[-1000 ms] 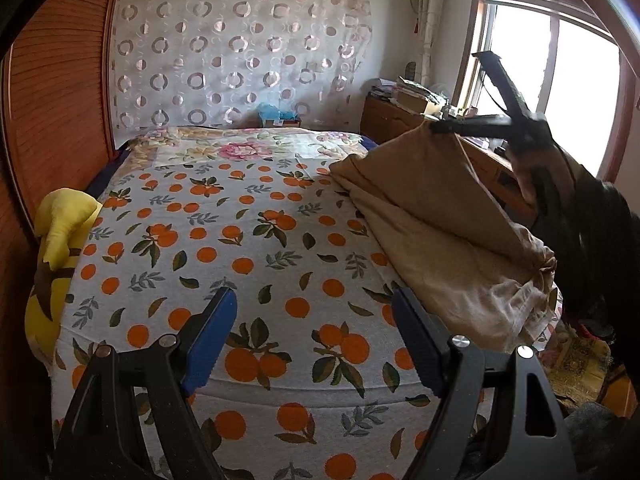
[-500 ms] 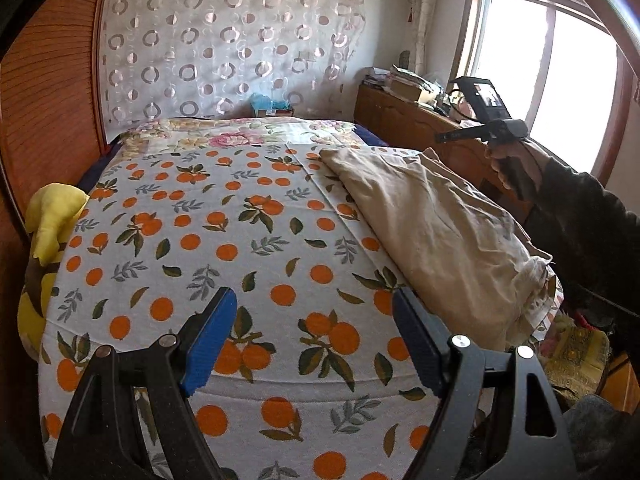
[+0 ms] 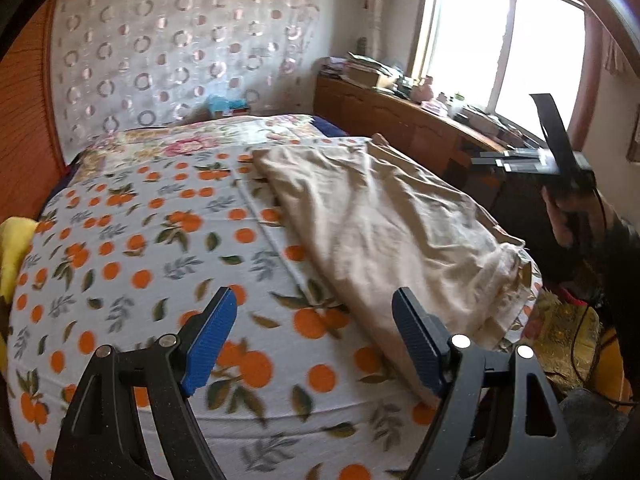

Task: Fold small clothes

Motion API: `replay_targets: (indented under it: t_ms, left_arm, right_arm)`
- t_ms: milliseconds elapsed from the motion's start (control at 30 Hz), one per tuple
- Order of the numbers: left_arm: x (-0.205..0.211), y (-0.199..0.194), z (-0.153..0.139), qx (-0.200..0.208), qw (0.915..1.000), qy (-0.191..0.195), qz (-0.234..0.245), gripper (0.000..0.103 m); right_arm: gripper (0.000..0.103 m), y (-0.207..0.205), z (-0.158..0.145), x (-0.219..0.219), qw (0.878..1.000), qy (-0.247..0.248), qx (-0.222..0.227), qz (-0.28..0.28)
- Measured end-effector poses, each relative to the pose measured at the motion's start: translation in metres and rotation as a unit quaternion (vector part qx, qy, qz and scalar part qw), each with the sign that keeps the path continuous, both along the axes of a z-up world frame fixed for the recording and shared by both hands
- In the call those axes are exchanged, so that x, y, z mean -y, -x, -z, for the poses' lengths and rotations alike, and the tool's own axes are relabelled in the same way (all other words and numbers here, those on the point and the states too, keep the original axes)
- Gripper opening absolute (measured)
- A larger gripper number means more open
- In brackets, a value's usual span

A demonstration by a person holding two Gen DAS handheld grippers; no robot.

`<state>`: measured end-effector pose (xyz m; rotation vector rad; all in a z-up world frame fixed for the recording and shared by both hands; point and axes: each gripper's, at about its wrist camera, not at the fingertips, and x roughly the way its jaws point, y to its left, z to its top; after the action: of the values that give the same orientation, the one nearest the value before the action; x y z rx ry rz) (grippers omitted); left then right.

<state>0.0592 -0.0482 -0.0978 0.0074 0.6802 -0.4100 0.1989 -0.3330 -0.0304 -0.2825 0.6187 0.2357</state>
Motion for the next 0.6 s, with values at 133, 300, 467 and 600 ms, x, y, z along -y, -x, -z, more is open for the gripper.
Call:
replay_targets:
  t_ms: [133,300,467,600]
  left_arm:
    - [0.017,0.0,0.005,-0.007,0.9998,-0.008,0.017,0.081]
    - [0.032,-0.001,0.014,-0.023,0.9991,-0.016,0.031,0.081]
    - [0.043,0.001,0.022,-0.035,0.9983,-0.02,0.043,0.081]
    - [0.05,0.002,0.026,-0.041,0.9974,-0.022,0.054,0.081]
  right_arm:
    - [0.042,0.031,0.025,0.01,0.999,-0.023,-0.026,-0.009]
    - [0.042,0.048,0.038,0.015,0.999,-0.026,-0.043,-0.018]
    - [0.042,0.061,0.03,0.026,0.998,-0.038,-0.046,-0.005]
    - [0.022,0.064,0.03,0.035,0.997,-0.056,-0.055,-0.01]
